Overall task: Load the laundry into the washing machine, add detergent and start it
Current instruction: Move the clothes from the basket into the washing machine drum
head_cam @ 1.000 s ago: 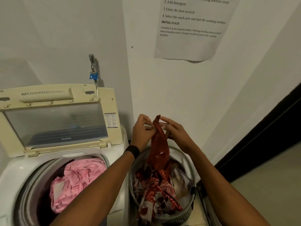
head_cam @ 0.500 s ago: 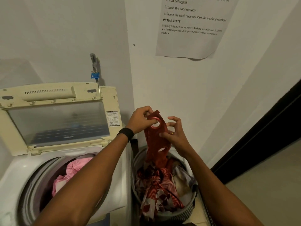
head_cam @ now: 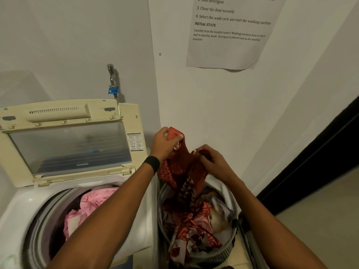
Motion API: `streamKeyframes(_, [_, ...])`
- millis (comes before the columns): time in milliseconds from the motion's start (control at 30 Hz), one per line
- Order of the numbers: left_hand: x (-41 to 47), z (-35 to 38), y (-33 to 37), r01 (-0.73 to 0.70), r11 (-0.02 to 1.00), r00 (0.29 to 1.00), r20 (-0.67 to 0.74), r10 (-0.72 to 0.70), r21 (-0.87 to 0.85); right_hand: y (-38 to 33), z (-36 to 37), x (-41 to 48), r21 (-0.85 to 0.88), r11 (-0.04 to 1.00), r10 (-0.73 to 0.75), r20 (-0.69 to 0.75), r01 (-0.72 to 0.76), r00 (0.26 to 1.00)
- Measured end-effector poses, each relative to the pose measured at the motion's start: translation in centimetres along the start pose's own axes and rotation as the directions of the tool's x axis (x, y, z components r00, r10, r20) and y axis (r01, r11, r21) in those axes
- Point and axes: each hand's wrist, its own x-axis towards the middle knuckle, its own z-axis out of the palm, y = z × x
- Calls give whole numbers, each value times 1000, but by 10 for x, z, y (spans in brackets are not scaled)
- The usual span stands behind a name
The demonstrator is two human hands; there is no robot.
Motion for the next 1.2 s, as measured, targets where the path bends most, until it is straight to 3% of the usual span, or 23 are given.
streamKeyframes(100, [-6,4,-6,13,999,998,-59,-10,42,1,9,1,53,998,-14,-73,17,997])
streamKeyframes(233, [-5,-12,-12,109,989,990,-73,-117,-103,7,4,7,-27,999,34,8,-34,999])
streamKeyframes(300, [-3,-21,-13,109,987,985,-122,-123,-116,13,3,13,-28,992,116,-122,-120,986])
streamKeyframes(400, [-6,-20,-11,100,982,983,-140,-123,-160,21,7,18,103,951,308,-393,-291,866])
streamKeyframes(500, [-11,-10,-10,86,978,982,-147,-114,-189,19,13,22,173,928,373,-444,-331,815])
streamKeyframes(633, [-16,7,-12,118,990,989,-85,-124,-73,12,20,30,143,942,336,-379,-304,862])
streamKeyframes(733, [-23,20,-13,-28,988,999,-23,32,149,6,27,28,93,972,231,-270,-214,935])
streamKeyframes(767, [-25,24,-13,-26,985,1000,0,27,171,4,29,26,49,986,168,-225,-161,960])
streamKeyframes(867, [-23,32,-16,91,992,995,38,-95,90,1,34,22,-99,995,19,-56,-25,998])
streamKeyframes(967, [-21,32,-13,178,984,984,24,-178,-24,0,37,22,-257,966,-19,95,43,995])
streamKeyframes(1033, [-20,28,-5,269,959,957,131,-257,-84,-3,37,21,-298,951,-38,141,79,989])
streamKeyframes(1133, [-17,22,-2,313,948,911,267,-314,50,-5,37,19,-304,944,-59,214,124,975])
streamKeyframes(1200, [-15,19,-1,299,950,917,248,-313,94,-5,38,17,-257,958,-52,287,130,956])
